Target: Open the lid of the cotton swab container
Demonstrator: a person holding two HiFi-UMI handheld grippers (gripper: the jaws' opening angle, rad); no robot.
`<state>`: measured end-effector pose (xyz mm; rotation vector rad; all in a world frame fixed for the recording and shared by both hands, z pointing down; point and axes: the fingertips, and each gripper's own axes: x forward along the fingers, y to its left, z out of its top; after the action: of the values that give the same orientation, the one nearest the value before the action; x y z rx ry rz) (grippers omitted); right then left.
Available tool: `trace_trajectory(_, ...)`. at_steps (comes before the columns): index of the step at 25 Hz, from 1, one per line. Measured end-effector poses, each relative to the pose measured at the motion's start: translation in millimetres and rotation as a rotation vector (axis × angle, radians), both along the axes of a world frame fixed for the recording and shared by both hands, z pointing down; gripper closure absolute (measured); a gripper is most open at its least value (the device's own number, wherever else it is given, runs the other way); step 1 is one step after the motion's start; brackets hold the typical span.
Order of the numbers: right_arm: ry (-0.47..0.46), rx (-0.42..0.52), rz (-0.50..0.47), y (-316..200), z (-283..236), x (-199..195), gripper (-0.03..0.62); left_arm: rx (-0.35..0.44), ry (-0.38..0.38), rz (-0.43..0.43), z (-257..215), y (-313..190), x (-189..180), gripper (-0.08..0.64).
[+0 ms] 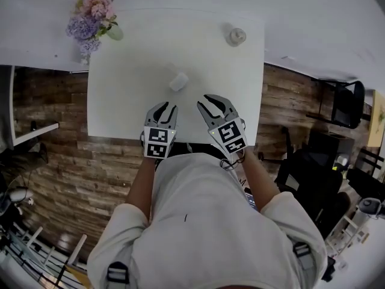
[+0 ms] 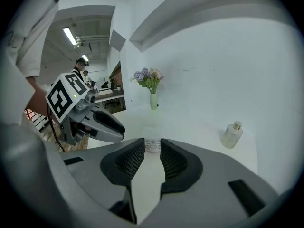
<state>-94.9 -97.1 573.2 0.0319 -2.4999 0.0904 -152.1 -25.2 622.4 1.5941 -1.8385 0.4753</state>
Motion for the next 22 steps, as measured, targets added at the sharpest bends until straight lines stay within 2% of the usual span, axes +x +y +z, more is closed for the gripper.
trace_trajectory(10,0.033,-0.008,0.052,-5.0,11.5,-3.8,0.488,-0.062,0.0,0.06,38.5,-11.1,-10.5,0.437)
trace_trajectory(22,0.063,-0.012,0.116,-5.7,16.4,-2.0,0.488,-0.067,-0.008,0.121,62.6,-32.4,-24.7,0.4)
